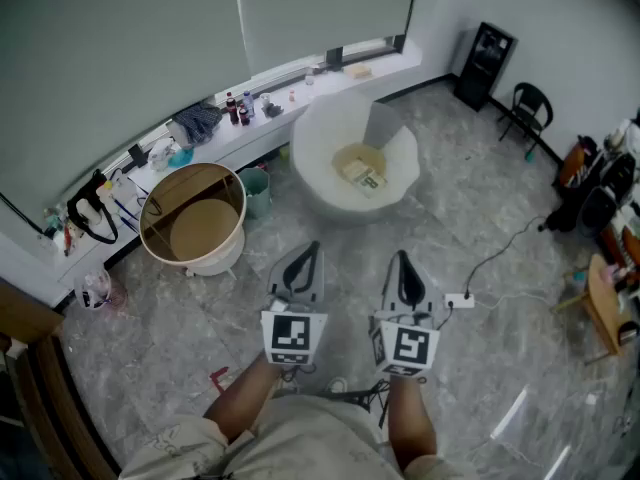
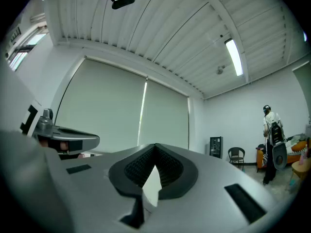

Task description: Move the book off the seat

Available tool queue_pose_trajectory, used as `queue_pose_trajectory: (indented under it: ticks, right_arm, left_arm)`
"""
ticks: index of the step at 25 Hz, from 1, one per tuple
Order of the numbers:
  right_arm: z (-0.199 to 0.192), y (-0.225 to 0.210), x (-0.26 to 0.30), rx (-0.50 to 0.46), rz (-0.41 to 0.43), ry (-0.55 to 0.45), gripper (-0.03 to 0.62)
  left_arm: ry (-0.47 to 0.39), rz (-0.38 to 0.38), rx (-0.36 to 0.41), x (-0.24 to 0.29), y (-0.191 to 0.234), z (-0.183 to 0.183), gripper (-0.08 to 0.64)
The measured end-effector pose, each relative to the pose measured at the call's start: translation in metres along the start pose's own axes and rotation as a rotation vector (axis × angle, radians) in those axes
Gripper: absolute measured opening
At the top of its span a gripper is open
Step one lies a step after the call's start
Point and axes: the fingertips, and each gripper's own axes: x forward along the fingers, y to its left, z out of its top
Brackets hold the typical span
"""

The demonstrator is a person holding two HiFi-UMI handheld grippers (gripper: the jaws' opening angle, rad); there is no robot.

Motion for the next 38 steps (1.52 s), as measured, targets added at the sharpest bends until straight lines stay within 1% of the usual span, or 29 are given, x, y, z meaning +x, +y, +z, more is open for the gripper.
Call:
queue_pose_trajectory:
  ticks: [8, 12, 15, 20, 23, 26, 31, 38]
  right_arm:
    - [-0.006, -0.032, -0.004, -0.010, -0.016, -0.003, 0.003]
    - [-0.013, -0.050, -0.003, -0.003, -0.012, -0.002, 0.003]
    - [-0.015, -0.069, 0.000, 0.023, -0.025, -0.014, 0.003]
    - [-0.025, -0.104, -0.003, 0.046, -0.023, -0.023, 0.004]
    - [-0.034, -0.119, 0.001, 0.045, -0.021, -0.008, 0.004]
    - [-0.042, -0.131, 0.007, 0.061, -0.028, 0.018, 0.005]
    - [-0.053, -0.134, 0.034, 0.066, 0.003, 0.048, 0.005]
    - [-0.070, -0.135, 0.086, 0.019, 0.010, 0.085, 0.003]
  left_arm:
    - [0.009, 0.014, -0.041, 0.018, -0.023, -0.006, 0.003]
    - [0.010, 0.009, -0.027, 0.027, -0.041, -0.009, 0.002]
    - [0.005, 0.011, -0.025, 0.037, -0.053, -0.008, 0.002]
    - [0.012, 0.029, -0.022, 0.052, -0.079, -0.012, 0.003]
    - [0.017, 0.040, -0.012, 0.063, -0.088, -0.017, 0.002]
    - [0.041, 0.031, -0.013, 0.075, -0.097, -0.026, 0.002]
    - [0.051, 0.018, -0.018, 0.101, -0.095, -0.033, 0.002]
    - [0.057, -0.027, -0.044, 0.163, -0.076, -0.051, 0.002]
